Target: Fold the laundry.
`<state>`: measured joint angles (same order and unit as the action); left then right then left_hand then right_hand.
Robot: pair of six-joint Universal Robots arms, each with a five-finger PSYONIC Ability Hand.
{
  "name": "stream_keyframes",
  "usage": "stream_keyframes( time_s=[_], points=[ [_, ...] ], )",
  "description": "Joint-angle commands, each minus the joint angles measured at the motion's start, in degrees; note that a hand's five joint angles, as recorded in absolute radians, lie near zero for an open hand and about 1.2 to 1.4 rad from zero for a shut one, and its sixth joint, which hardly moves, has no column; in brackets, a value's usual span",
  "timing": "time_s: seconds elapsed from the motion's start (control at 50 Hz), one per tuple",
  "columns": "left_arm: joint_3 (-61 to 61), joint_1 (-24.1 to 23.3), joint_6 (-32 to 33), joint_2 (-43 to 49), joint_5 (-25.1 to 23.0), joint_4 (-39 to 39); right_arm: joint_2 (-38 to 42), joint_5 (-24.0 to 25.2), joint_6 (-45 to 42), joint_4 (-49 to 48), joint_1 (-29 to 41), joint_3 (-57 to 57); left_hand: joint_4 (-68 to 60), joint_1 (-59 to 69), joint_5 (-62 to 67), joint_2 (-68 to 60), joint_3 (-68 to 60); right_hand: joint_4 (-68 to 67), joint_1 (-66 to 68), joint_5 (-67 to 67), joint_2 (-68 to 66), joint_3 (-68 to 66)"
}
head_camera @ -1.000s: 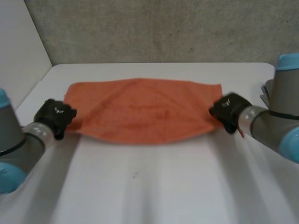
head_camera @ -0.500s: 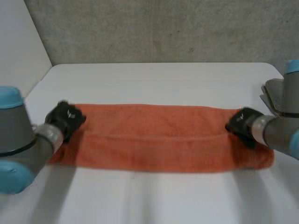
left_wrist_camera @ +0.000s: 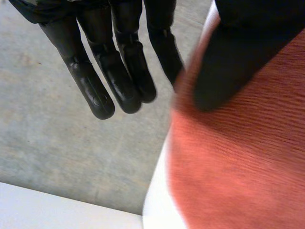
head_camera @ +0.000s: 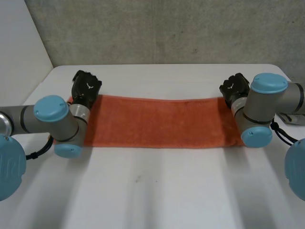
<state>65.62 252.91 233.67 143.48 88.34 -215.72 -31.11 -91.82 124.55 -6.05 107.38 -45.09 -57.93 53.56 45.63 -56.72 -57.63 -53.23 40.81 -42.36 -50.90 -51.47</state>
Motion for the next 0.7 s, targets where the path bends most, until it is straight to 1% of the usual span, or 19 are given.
stream_keyframes(
  time_s=[0.02, 0.06, 0.1, 0.12, 0.18, 0.2, 0.24, 0.26, 0.28, 0.32, 0.34, 0.36, 0.42, 0.44, 0.48, 0.5, 0.58, 0.64, 0.7],
  points=[
    [7.3, -1.6, -0.4, -2.1, -0.4, -14.0, -1.4, -1.3, 2.0, -2.4, 0.8, -1.2, 47.9, -43.6, -45.6, 46.7, 47.6, 43.2, -30.8, 42.4, 40.9, 41.5],
    [9.6, -2.7, -0.5, -4.8, -0.1, -17.1, -4.8, -2.3, 4.4, -2.3, 0.9, -3.9, 47.9, -43.6, -45.6, 46.7, 47.6, 43.2, -30.8, 42.4, 40.9, 41.5],
    [10.8, -2.9, -0.4, -6.0, 0.2, -18.0, -8.1, -2.8, 6.7, -2.2, 0.6, -5.8, 47.9, -43.6, -45.6, 46.7, 47.6, 43.2, -30.8, 42.4, 40.9, 41.5],
    [11.5, -3.0, -0.4, -6.5, 0.2, -18.0, -11.7, -2.7, 9.5, -2.0, 0.4, -8.1, 47.9, -43.6, -45.6, 46.7, 47.6, 43.2, -30.8, 42.4, 40.9, 41.5],
    [14.7, -3.3, -0.6, -9.2, 0.0, -16.9, -16.9, -2.2, 13.9, -1.5, 0.4, -11.7, 47.9, -43.6, -45.6, 46.7, 47.6, 43.2, -30.8, 42.4, 40.9, 41.5],
    [15.7, -3.3, -0.8, -10.5, -0.1, -16.4, -20.0, -1.9, 16.0, -0.3, 0.4, -13.9, 47.9, -43.6, -45.6, 46.7, 47.6, 43.2, -30.8, 42.4, 40.9, 41.5],
    [18.7, -3.4, -2.5, -15.1, -0.2, -13.8, -22.9, -1.4, 18.0, 1.8, 0.3, -16.2, 47.9, -43.6, -45.6, 46.7, 47.6, 43.2, -30.8, 42.4, 40.9, 41.5],
    [19.5, -3.5, -3.6, -16.5, -0.2, -12.7, -25.6, -0.5, 19.6, 4.8, 0.3, -18.2, 47.9, -43.6, -45.6, 46.7, 47.6, 43.2, -30.8, 42.4, 40.9, 41.5],
    [21.4, -3.5, -6.6, -19.4, -0.4, -10.1, -27.0, 0.2, 20.3, 6.9, 0.2, -19.3, 47.9, -43.6, -45.6, 46.7, 47.6, 43.2, -30.8, 42.4, 40.9, 41.5],
    [23.1, -3.5, -9.5, -21.7, -0.4, -7.0, -28.2, 1.6, 21.3, 10.3, -0.1, -20.6, 47.9, -43.6, -45.6, 46.7, 47.6, 43.2, -30.8, 42.4, 40.9, 41.5],
    [23.9, -3.4, -11.2, -23.0, -0.4, -5.3, -29.0, 3.3, 22.6, 14.2, -1.1, -22.2, 47.9, -43.6, -45.6, 46.7, 47.6, 43.2, -30.8, 42.4, 40.9, 41.5],
    [25.2, -3.3, -14.9, -25.7, -0.5, -1.8, -29.0, 4.0, 23.5, 16.2, -1.8, -23.0, 47.9, -43.6, -45.6, 46.7, 47.6, 43.2, -30.8, 42.4, 40.9, 41.5],
    [26.6, -3.0, -20.9, -28.9, -0.8, 3.6, -29.5, 6.9, 28.2, 21.8, -5.2, -26.5, 47.9, -43.6, -45.6, 46.7, 47.6, 43.2, -30.8, 42.4, 40.9, 41.5],
    [27.3, -2.9, -25.4, -30.6, -1.5, 7.4, -29.5, 7.5, 29.5, 22.3, -5.9, -27.4, 47.9, -43.6, -45.6, 46.7, 47.6, 43.2, -30.8, 42.4, 40.9, 41.5],
    [27.8, -2.7, -29.1, -31.7, -2.3, 10.2, -29.5, 9.0, 31.6, 21.9, -7.1, -29.3, 47.9, -43.6, -45.6, 46.7, 47.6, 43.2, -30.8, 42.4, 40.9, 41.5],
    [28.2, -2.4, -33.0, -32.5, -3.4, 12.8, -29.4, 10.8, 33.0, 20.6, -8.0, -31.1, 47.9, -43.6, -45.6, 46.7, 47.6, 43.2, -30.8, 42.4, 40.9, 41.5],
    [28.4, -1.5, -39.3, -33.0, -5.2, 16.9, -29.2, 13.8, 33.7, 16.2, -9.8, -34.9, 47.7, -43.3, -45.4, 46.5, 47.4, 41.1, -28.7, 40.3, 38.8, 39.4],
    [28.4, -1.5, -41.0, -33.0, -5.3, 18.3, -28.1, 14.0, 33.8, 11.0, -10.6, -37.2, 47.5, -43.2, -45.3, 46.3, 47.2, 33.9, -21.5, 33.0, 31.6, 32.2],
    [28.6, -1.5, -41.0, -33.0, -5.2, 18.6, -26.1, 13.7, 33.7, 6.4, -10.9, -38.2, 47.5, -43.2, -45.2, 46.3, 47.2, 25.5, -13.1, 24.6, 23.2, 23.7]
  ],
)
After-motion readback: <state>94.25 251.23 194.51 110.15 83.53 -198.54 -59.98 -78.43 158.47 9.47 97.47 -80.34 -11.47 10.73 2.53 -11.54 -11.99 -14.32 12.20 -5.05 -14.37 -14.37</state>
